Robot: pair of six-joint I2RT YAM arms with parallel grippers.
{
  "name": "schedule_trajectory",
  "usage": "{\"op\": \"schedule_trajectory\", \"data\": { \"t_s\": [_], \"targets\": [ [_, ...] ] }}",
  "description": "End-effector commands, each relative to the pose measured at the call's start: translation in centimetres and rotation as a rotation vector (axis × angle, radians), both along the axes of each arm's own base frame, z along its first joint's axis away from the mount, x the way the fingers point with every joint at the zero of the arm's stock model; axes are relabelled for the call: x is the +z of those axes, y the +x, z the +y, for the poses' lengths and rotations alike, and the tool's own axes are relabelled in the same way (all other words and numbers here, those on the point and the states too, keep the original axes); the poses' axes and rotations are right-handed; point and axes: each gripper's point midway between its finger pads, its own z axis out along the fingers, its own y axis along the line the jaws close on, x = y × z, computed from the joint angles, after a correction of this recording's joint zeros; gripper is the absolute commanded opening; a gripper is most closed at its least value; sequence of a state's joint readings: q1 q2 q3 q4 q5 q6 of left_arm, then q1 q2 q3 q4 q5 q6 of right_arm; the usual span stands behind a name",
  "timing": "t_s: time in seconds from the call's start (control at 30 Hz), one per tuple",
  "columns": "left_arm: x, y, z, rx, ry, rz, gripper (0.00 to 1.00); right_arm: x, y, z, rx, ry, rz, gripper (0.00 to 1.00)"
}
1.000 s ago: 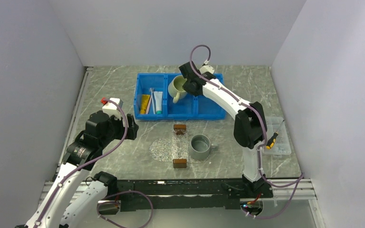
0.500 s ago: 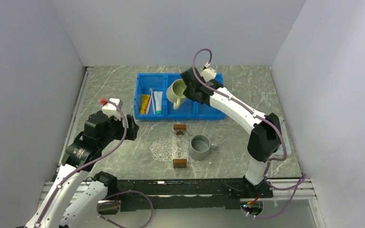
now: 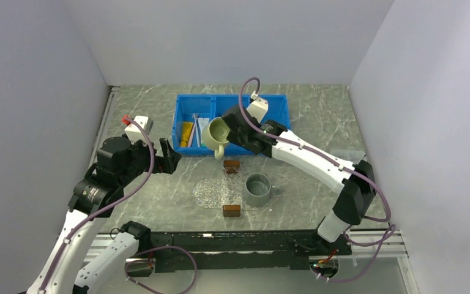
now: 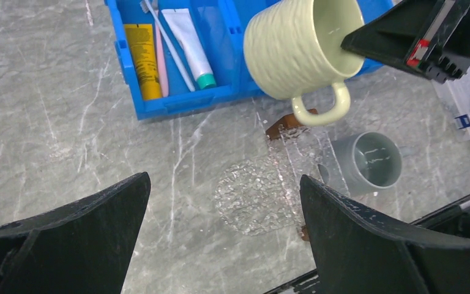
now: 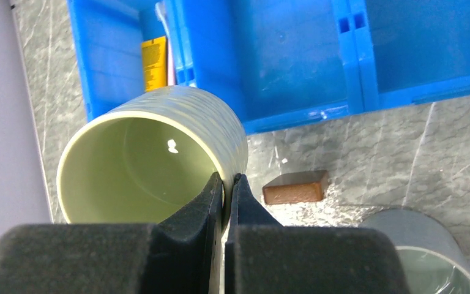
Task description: Prepare toiletry sets of a toothbrush and toothpaste on the tray
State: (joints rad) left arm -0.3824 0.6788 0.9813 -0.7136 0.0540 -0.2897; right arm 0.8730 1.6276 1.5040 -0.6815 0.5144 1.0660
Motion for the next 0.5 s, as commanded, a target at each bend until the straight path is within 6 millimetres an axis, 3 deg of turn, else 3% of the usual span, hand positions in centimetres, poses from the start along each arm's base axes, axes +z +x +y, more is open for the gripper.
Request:
{"op": "schedule_trajectory", "data": {
  "t_s": [0.0,0.3,0.47],
  "targets": [
    [0.9,-0.6,-0.8,-0.024,-0.059,0.033,0.99,5.9,-0.8,2.5,0.013,0.167,-0.134,0.0],
    [0.6,-2.5,0.0,0.006,-0.076,0.072,0.99,3.3,-5.2,6.0,0.082,0.145,-0.061,0.0],
    [-0.8,-3.7,0.6,0.021,-0.071,0.111,0.99,1.4,-7.1,7.2,0.099,0.099,-0.027,0.0]
  ]
}}
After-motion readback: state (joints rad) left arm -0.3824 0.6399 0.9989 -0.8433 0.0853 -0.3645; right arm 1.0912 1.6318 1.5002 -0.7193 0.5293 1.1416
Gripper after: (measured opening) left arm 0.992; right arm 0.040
